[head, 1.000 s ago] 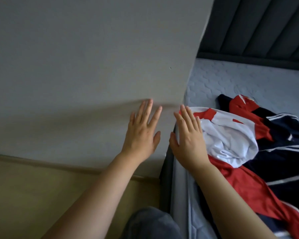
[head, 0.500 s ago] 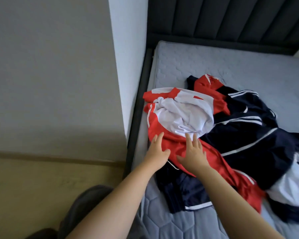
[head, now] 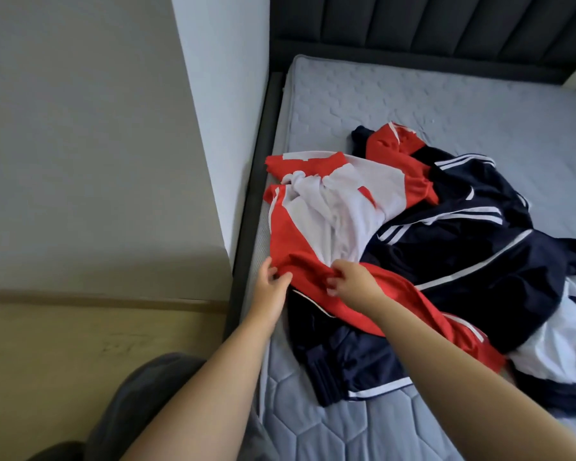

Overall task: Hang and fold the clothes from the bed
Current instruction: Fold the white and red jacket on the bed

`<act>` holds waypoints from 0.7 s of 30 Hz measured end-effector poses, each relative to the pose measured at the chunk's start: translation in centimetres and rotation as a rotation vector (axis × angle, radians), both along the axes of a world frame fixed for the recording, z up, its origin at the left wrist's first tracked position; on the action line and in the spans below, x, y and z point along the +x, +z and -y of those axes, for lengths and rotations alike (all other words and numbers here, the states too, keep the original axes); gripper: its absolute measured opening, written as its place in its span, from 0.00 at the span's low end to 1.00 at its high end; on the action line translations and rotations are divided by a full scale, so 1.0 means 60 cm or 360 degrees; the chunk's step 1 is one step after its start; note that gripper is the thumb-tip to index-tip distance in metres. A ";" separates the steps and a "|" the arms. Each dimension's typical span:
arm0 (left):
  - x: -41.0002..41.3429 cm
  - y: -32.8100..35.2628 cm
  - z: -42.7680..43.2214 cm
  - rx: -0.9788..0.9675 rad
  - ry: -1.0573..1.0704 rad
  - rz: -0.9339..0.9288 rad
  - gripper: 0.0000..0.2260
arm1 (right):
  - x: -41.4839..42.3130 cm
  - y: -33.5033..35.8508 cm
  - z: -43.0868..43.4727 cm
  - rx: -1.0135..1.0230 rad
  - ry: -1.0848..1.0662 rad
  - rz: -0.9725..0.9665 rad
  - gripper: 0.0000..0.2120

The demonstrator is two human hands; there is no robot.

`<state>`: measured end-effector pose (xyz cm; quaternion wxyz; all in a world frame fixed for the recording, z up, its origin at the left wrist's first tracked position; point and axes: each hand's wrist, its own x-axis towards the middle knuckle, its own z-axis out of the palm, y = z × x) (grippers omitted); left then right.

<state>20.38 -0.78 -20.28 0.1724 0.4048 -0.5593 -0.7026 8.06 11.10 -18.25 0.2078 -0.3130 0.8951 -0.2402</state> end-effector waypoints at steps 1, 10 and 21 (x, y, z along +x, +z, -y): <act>0.000 -0.001 0.003 0.0123 0.0050 -0.0066 0.28 | 0.015 0.002 -0.001 -0.0001 0.0066 0.0105 0.14; 0.014 0.002 0.015 0.0164 -0.0030 -0.0045 0.21 | 0.108 0.006 -0.054 0.0138 0.0442 0.0213 0.10; 0.055 0.045 -0.015 0.0100 -0.0980 0.0302 0.11 | 0.036 0.043 -0.014 -0.0402 -0.0894 -0.0015 0.50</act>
